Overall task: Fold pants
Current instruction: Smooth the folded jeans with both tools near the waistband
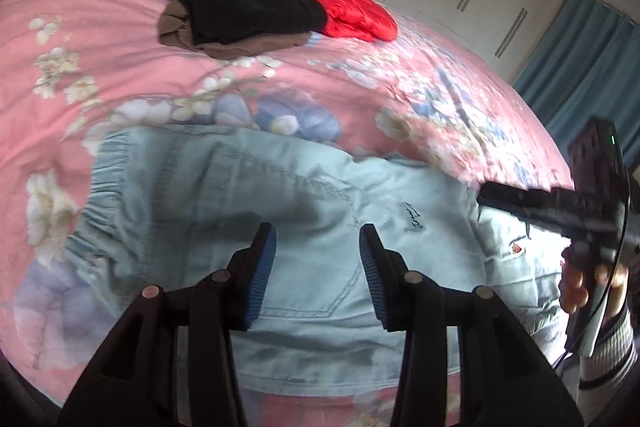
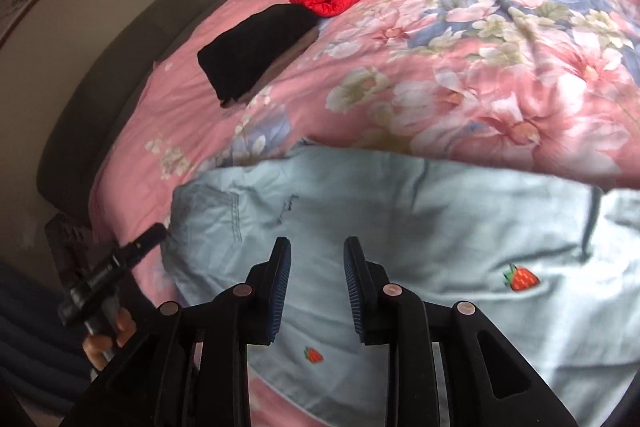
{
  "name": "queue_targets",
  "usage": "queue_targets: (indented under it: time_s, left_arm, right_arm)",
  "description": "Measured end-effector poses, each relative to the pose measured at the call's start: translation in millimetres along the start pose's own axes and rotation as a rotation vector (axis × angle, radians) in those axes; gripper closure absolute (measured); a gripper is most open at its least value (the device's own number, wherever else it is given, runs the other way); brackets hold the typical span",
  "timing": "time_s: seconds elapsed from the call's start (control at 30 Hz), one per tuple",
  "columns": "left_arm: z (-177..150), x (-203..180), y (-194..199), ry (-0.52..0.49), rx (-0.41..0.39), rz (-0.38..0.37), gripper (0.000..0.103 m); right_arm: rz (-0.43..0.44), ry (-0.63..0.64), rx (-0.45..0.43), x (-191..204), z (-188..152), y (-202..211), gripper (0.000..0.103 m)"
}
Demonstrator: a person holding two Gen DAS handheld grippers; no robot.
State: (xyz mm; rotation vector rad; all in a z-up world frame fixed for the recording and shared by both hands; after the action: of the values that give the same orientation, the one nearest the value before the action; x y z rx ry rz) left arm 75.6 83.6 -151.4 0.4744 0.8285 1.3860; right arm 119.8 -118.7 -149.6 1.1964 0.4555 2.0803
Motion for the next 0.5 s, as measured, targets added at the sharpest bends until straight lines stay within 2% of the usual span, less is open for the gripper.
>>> queue_targets:
  time_s: [0.13,0.27,0.33,0.5]
  left_arm:
    - [-17.7,-4.5,-27.8,-0.059,0.068,0.043,0.056]
    - [-25.0,2.0,-29.9,-0.066,0.058,0.017,0.056]
    - [-24.8,3.3,-30.7,-0.065,0.057,0.008,0.056]
    - [-23.0,2.4,-32.0,-0.060,0.050,0.002,0.055]
  right_arm:
    - [-0.018,0.058,0.028,16.9,32.9,-41.4,0.075]
    - [-0.049,0.067,0.096,19.8,54.0,-77.6,0.075]
    - [-0.065,0.049,0.138,15.8,58.2,-91.3,0.075]
    - [-0.040,0.010,0.261,7.9,56.0,-114.3,0.075]
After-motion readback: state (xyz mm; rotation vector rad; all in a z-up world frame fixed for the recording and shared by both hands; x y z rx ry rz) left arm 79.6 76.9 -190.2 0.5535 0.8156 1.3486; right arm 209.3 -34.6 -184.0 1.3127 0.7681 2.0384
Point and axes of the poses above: each gripper's, at about its wrist camera, not at the fingertips, and y roughly against the way its jaws point, x to its left, z to its top, the point moved 5 cm from there along -y, roughly the way its jaws point, and after that the axes turned 5 degrees about z, right-handed, at the moved point
